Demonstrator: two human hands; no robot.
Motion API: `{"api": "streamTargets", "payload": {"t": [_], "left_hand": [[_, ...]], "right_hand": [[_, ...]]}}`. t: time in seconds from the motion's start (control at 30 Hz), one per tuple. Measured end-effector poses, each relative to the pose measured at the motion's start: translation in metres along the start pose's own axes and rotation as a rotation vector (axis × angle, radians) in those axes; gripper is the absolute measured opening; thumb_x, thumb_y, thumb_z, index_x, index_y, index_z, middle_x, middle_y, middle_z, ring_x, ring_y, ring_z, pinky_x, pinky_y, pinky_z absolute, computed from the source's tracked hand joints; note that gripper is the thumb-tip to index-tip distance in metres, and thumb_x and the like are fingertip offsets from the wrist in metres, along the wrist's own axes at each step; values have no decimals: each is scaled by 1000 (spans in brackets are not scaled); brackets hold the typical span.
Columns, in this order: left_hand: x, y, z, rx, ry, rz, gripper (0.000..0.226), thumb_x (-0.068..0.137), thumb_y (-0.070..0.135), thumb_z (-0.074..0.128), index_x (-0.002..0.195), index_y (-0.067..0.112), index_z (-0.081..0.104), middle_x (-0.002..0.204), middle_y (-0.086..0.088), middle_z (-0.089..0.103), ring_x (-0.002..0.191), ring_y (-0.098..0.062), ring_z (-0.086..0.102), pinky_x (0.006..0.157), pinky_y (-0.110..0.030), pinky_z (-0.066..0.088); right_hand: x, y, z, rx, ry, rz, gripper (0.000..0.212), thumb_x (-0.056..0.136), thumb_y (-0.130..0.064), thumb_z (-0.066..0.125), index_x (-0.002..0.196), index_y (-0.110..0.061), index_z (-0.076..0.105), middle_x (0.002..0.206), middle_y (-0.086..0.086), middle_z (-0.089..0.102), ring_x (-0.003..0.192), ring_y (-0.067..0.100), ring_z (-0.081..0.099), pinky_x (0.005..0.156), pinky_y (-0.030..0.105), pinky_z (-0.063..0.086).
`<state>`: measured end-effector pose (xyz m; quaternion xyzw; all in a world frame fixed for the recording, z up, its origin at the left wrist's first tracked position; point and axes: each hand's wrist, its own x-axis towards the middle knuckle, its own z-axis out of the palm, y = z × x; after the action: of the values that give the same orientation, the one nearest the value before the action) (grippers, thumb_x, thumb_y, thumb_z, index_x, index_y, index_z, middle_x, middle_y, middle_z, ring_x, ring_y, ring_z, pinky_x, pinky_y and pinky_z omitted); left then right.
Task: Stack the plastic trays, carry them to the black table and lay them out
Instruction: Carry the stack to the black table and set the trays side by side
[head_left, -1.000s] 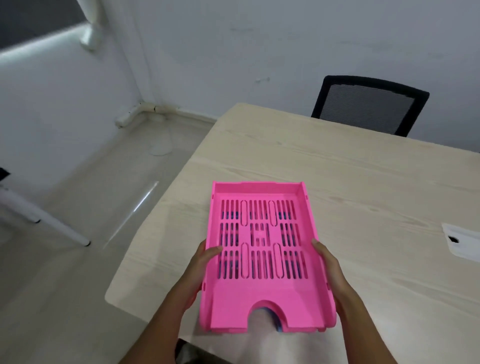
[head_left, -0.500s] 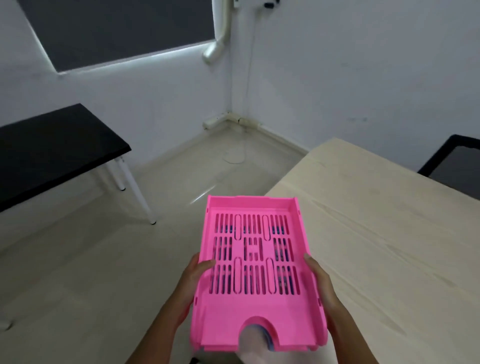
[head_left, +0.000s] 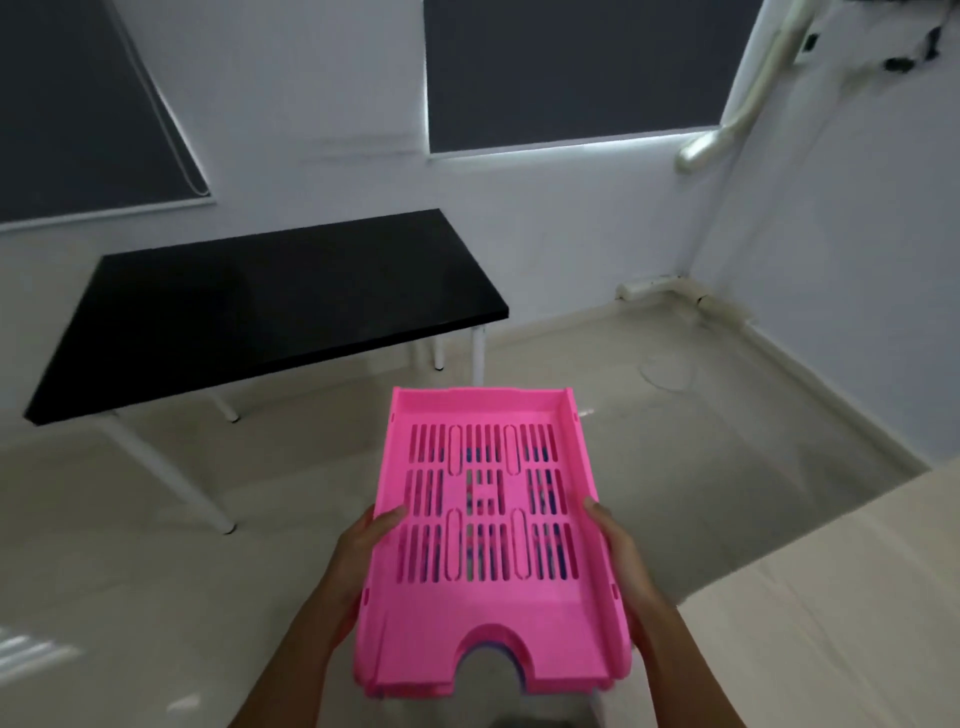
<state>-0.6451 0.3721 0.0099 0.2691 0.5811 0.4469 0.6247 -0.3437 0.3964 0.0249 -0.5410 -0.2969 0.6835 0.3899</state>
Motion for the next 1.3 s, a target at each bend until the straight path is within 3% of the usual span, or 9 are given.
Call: {"api": "streamTargets", "payload": {"t": [0.23,0.37,0.47,0.57,0.7,1.0,1.07,1.2,1.3], "left_hand": [[63,49,-85,-107,103,30,45,88,31,64,125,6,66,100,-24,76,79,-35,74,86,-54,57],[122,98,-124,-142,138,72,46,83,34,69,121,8,69,94,-21,77,77,-34,73,80,-49,58],[170,141,-155,-147,168,94,54,78,39,76,123,10,69,103,-24,75,86,-39,73,88,-58,56],[215,184,-190,-157,203,111,49,81,41,71,123,14,70,111,-27,73,97,-44,72,94,-64,53],[270,230,-229,-193,249,95,41,89,34,67,123,11,70,114,-27,72,96,-41,71,97,-63,51],[404,308,-311,-290,269,85,49,84,35,72,125,8,68,118,-30,69,108,-49,66,100,-69,46],[432,327,-325,-294,255,77,60,74,38,80,126,8,68,119,-29,70,106,-45,67,101,-69,45],[477,353,-347,-288,230,57,55,79,36,78,129,12,67,117,-25,73,104,-42,69,99,-66,49],[501,360,-358,-287,229,50,66,71,42,81,129,15,67,117,-23,73,104,-41,70,99,-65,49]], "right_hand": [[100,-43,107,-119,-108,34,57,90,-52,54,118,-6,72,106,28,75,88,42,73,91,57,56],[173,-77,167,-132,-199,33,60,87,-52,54,115,-2,72,99,28,74,81,41,72,73,46,63],[225,-110,215,-86,-298,39,59,87,-49,53,111,2,70,87,24,71,71,36,70,64,42,64],[280,-139,261,-81,-383,60,59,94,-45,51,111,10,64,85,23,69,70,35,69,68,43,62],[351,-167,320,-115,-421,87,60,100,-44,46,124,9,60,98,25,68,83,38,68,78,46,60],[486,-205,428,-74,-408,172,54,98,-43,51,123,4,65,103,25,70,83,37,70,78,46,60],[509,-214,449,-67,-377,188,52,100,-42,49,122,2,66,101,25,72,81,36,71,75,45,61],[552,-231,480,-73,-313,208,52,99,-41,48,124,1,65,97,23,74,79,35,72,74,44,61],[577,-239,496,-99,-294,217,51,100,-40,47,124,1,64,98,22,74,78,33,73,72,43,62]]}}
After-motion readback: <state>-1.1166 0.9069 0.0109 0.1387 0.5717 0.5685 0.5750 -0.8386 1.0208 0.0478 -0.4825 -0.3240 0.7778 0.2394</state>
